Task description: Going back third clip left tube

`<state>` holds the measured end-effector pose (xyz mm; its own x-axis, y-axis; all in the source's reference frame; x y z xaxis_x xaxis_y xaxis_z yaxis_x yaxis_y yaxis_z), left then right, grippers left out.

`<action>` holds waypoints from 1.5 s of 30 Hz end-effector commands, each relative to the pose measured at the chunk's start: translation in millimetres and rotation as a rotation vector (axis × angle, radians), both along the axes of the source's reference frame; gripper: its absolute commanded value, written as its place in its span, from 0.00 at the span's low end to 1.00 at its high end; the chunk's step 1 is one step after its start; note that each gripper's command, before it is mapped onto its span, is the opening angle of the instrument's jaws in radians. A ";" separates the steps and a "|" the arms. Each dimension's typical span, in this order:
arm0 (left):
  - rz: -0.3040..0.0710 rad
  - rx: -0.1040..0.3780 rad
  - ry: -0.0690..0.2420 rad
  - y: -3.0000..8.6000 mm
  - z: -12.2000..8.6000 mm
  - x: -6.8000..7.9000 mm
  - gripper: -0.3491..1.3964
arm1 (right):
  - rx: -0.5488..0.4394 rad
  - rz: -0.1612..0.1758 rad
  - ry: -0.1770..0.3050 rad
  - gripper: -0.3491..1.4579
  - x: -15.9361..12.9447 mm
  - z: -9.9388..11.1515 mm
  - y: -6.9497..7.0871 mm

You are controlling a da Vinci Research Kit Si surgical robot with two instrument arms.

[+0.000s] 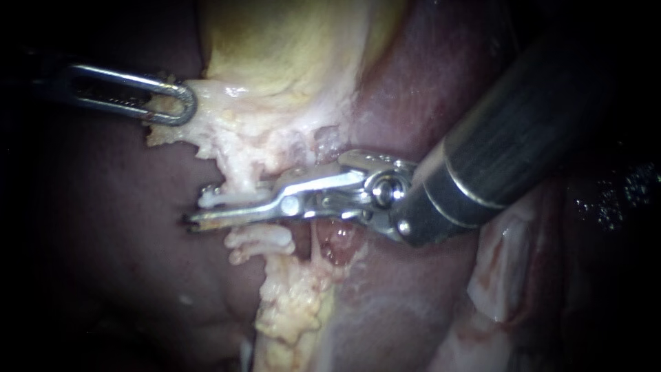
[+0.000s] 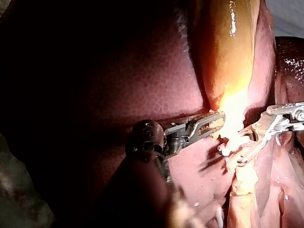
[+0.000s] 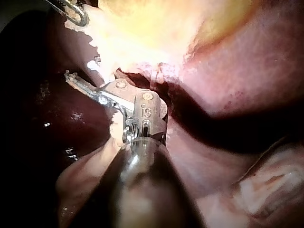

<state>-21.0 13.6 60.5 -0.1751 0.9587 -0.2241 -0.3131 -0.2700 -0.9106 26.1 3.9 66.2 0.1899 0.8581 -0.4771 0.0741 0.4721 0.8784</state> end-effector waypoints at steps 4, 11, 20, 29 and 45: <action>0.001 0.000 0.000 0.0 0.0 0.1 0.00 | -0.100 0.040 -0.018 0.45 -0.8 1.0 0.9; 0.000 0.000 0.000 -0.1 -0.1 0.0 0.00 | -0.199 0.038 -0.003 0.44 -2.6 1.1 0.9; 0.001 0.000 0.000 -0.1 -0.1 0.1 0.00 | -0.319 -0.001 -0.067 0.47 -5.7 0.3 0.6; 0.001 0.000 0.000 -0.1 -0.1 0.1 0.00 | -0.369 -0.019 -0.060 0.47 -9.2 -1.3 0.6; 0.001 0.000 -0.001 -0.1 -0.1 0.2 0.00 | -0.566 -0.065 0.002 0.47 -14.9 -4.1 -0.9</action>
